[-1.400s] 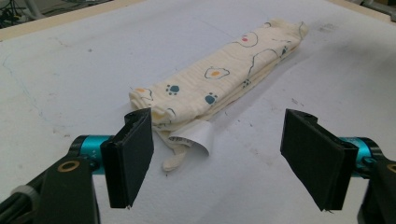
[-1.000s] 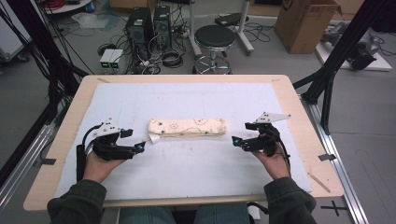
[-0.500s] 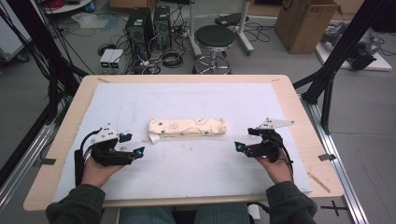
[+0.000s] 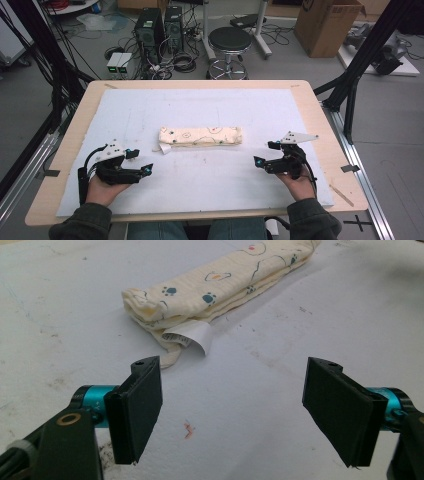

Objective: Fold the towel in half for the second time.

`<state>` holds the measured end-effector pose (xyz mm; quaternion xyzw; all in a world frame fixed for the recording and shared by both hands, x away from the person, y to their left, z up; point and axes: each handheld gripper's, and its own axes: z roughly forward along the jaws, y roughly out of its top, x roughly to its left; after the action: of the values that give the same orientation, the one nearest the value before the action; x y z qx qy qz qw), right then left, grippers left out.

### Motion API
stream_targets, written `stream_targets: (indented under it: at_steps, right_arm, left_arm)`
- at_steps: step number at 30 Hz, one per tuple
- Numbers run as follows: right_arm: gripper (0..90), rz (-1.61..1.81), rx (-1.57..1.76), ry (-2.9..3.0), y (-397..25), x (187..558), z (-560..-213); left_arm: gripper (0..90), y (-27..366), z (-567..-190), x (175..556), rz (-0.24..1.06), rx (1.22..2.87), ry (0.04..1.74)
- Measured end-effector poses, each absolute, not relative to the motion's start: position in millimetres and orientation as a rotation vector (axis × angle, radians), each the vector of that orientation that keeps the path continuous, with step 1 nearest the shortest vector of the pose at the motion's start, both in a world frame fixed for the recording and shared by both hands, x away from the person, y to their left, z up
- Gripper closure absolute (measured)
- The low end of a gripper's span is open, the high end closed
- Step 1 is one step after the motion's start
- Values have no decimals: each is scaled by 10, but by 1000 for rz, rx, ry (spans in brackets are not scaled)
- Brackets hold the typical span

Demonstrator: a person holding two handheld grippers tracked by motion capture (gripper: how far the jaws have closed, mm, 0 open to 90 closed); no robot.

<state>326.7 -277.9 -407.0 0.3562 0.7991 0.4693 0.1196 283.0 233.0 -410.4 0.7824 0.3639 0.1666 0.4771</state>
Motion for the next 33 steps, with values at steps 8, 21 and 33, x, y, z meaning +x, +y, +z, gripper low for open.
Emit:
stream_targets:
  at_steps: [8, 21, 33]
  right_arm:
    - [120, 1364, 1055, 2337, -2811, 3205, -4127]
    - [120, 1361, 1059, 2323, -2897, 3063, -4172]
    - [120, 1355, 1079, 2304, -3012, 2948, -4208]
  left_arm:
    - [245, 2357, -4121, 2749, 411, 1918, 883]
    - [245, 2423, -4134, 2616, 441, 1920, 882]
    - [244, 2489, -4161, 2481, 464, 1917, 891]
